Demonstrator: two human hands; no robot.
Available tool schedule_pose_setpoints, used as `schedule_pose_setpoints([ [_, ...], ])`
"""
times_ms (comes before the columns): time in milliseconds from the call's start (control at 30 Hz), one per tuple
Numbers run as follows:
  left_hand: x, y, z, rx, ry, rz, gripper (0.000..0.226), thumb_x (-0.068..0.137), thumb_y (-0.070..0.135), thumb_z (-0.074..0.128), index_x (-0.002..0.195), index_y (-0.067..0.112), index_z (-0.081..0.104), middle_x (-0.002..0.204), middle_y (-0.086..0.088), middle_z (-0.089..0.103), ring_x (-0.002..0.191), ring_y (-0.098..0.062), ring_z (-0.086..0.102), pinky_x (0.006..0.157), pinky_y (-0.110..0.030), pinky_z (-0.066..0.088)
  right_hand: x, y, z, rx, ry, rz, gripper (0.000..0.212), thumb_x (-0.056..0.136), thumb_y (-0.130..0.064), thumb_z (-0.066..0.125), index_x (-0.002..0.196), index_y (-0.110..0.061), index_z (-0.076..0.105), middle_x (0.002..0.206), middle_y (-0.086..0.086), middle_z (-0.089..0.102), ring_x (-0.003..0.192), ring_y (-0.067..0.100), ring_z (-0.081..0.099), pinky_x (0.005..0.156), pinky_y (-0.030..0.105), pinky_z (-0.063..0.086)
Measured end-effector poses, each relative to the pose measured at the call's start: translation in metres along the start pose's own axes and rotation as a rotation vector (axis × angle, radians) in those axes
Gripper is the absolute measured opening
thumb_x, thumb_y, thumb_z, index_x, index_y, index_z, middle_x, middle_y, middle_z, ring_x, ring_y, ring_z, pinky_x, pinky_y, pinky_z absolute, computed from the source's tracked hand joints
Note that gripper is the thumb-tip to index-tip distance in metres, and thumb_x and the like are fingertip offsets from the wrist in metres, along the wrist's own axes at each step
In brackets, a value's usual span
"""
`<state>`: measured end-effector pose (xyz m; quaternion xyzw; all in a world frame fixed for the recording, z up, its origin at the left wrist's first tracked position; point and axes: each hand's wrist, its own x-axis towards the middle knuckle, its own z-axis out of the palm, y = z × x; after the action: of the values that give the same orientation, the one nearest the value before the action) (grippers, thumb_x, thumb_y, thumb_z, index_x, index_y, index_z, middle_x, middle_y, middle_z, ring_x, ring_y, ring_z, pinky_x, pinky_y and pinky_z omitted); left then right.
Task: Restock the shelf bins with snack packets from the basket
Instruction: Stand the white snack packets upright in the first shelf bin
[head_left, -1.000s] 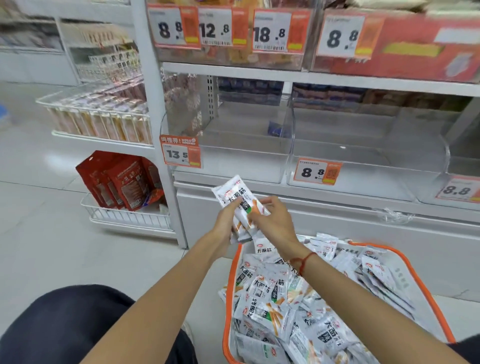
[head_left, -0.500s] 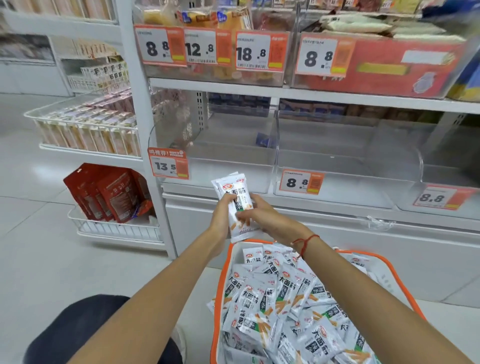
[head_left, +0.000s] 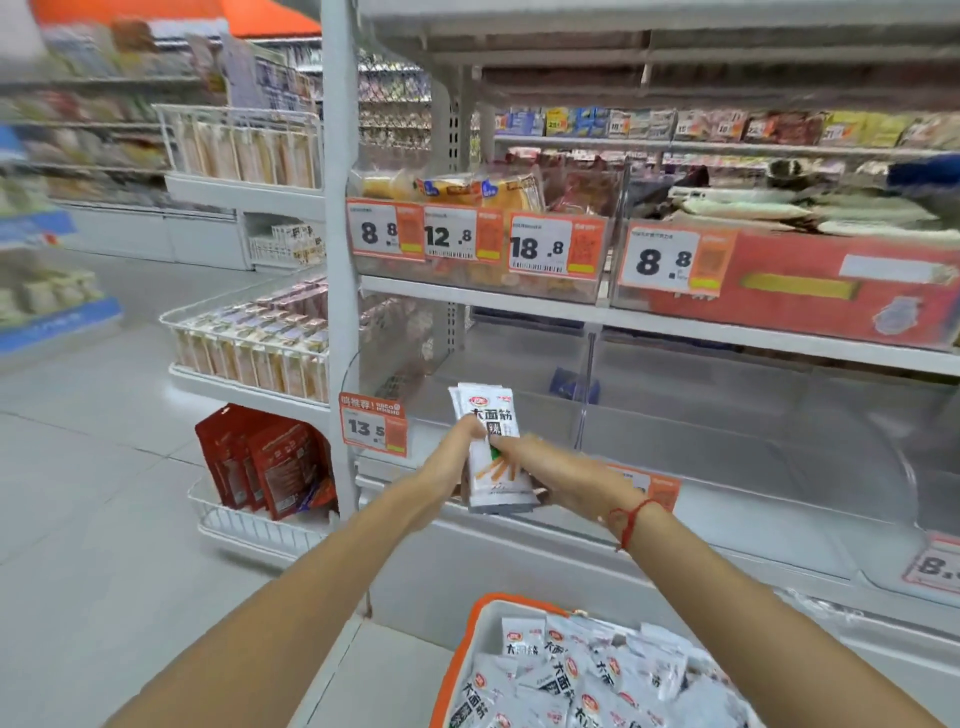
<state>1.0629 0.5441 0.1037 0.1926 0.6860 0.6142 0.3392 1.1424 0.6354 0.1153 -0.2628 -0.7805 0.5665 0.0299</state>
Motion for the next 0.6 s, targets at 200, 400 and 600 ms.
schedule_pose_setpoints([
  [200, 0.045, 0.048, -0.030, 0.156, 0.000, -0.003, 0.018, 0.093, 0.024, 0.043, 0.086, 0.016, 0.057, 0.074, -0.005, 0.065, 0.070, -0.019, 0.058, 0.063, -0.028, 0.048, 0.051, -0.028, -0.014, 0.129, -0.041, 0.034, 0.029, 0.100, -0.035, 0.031, 0.087, -0.021, 0.052, 0.076, -0.002, 0.060, 0.064, 0.012, 0.052, 0.056, 0.024, 0.040],
  [400, 0.129, 0.066, -0.052, 0.211, 0.028, -0.028, 0.014, 0.084, 0.025, 0.049, 0.080, 0.012, 0.054, 0.083, -0.010, 0.058, 0.079, -0.025, 0.053, 0.083, -0.035, 0.045, 0.128, -0.047, -0.018, 0.160, 0.085, 0.080, 0.034, 0.098, -0.021, 0.037, 0.064, -0.016, 0.042, 0.064, 0.002, 0.048, 0.056, 0.014, 0.043, 0.053, 0.025, 0.034],
  [600, 0.224, 0.047, -0.072, 0.283, -0.030, -0.093, 0.021, 0.091, 0.003, 0.038, 0.079, 0.011, 0.052, 0.066, -0.006, 0.054, 0.056, -0.018, 0.047, 0.054, -0.024, 0.037, 0.228, -0.016, -0.006, 0.042, 0.113, 0.063, 0.014, 0.095, -0.016, 0.048, 0.105, -0.008, 0.056, 0.090, 0.010, 0.065, 0.072, 0.021, 0.063, 0.064, 0.030, 0.054],
])
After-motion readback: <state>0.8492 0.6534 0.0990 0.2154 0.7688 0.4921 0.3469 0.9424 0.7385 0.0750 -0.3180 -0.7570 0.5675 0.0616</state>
